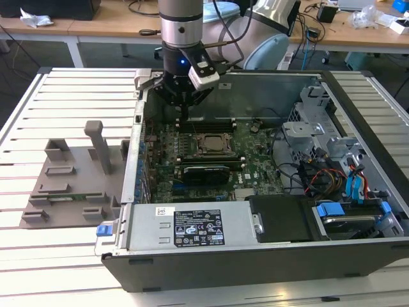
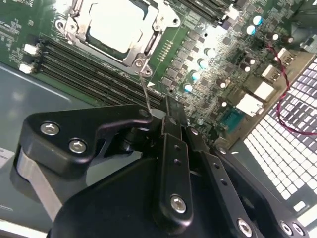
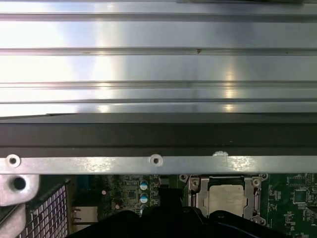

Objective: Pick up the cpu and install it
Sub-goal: 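Install the first cpu locking lever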

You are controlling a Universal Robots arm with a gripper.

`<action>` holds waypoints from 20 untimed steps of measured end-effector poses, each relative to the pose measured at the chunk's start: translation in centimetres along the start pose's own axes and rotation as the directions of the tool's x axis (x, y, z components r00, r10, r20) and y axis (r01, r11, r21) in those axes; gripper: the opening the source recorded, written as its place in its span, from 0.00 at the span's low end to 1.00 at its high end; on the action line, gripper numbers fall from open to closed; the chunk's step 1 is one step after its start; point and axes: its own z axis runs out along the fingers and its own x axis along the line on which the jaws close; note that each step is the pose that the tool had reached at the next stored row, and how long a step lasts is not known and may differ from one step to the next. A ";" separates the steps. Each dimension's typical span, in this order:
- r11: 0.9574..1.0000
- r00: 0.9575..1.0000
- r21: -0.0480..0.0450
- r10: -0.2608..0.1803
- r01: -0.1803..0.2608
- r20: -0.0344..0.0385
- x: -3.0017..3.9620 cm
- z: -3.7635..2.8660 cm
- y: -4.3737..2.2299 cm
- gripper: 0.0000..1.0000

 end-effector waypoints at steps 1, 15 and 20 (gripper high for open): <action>1.000 1.000 0.000 0.000 0.000 0.000 -0.26 0.01 0.00 0.11; 1.000 1.000 0.000 0.000 0.000 -0.001 -2.05 0.09 0.02 0.11; 1.000 1.000 0.000 0.000 0.000 -0.002 -3.00 0.15 0.04 0.11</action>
